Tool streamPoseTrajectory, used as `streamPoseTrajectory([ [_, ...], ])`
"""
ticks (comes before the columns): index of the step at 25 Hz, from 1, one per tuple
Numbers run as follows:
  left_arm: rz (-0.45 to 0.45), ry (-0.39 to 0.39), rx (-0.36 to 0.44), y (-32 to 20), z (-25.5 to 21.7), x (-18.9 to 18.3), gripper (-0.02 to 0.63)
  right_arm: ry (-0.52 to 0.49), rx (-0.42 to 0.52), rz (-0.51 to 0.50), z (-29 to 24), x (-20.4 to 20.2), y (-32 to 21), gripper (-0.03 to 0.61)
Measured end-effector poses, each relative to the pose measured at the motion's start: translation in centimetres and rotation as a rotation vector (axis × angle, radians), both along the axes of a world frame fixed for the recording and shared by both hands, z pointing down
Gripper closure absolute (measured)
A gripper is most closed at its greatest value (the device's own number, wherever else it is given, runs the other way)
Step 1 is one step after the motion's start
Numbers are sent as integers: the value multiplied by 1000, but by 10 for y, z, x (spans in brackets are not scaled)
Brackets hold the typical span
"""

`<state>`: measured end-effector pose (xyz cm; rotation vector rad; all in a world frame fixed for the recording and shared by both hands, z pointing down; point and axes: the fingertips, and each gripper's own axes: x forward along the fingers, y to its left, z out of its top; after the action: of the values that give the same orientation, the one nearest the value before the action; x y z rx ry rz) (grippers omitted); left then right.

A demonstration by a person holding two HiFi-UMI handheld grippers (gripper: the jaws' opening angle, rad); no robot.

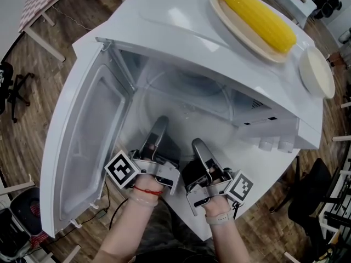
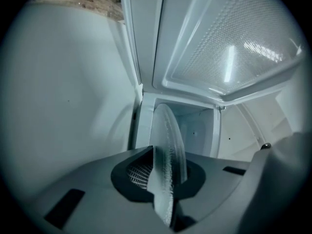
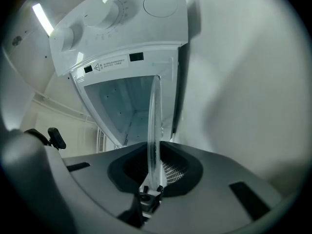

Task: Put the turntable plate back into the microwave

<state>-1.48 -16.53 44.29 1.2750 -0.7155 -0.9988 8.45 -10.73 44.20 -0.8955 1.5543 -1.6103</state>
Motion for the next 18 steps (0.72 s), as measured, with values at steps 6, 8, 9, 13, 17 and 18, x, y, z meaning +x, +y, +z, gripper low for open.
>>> streamPoseTrajectory([
  [6,-5,-7,-4,-1,-4,0,581,10,6,5,-2,0,-1,533],
  [8,-6,-6,-5,-2,-5,0,581,11,9,6,-3,1,-2,533],
  [9,-7,-4,-4,-3,-5,0,580,12,12,6,-3,1,-3,534],
  [13,-10,-5,2,-7,-4,1,580,22,18,9,-4,3,-8,534],
  [17,-12,-6,9,-12,-4,3,581,28,20,13,-4,5,-13,534],
  [18,-13,-9,12,-13,-5,3,581,27,21,14,-4,5,-14,534],
])
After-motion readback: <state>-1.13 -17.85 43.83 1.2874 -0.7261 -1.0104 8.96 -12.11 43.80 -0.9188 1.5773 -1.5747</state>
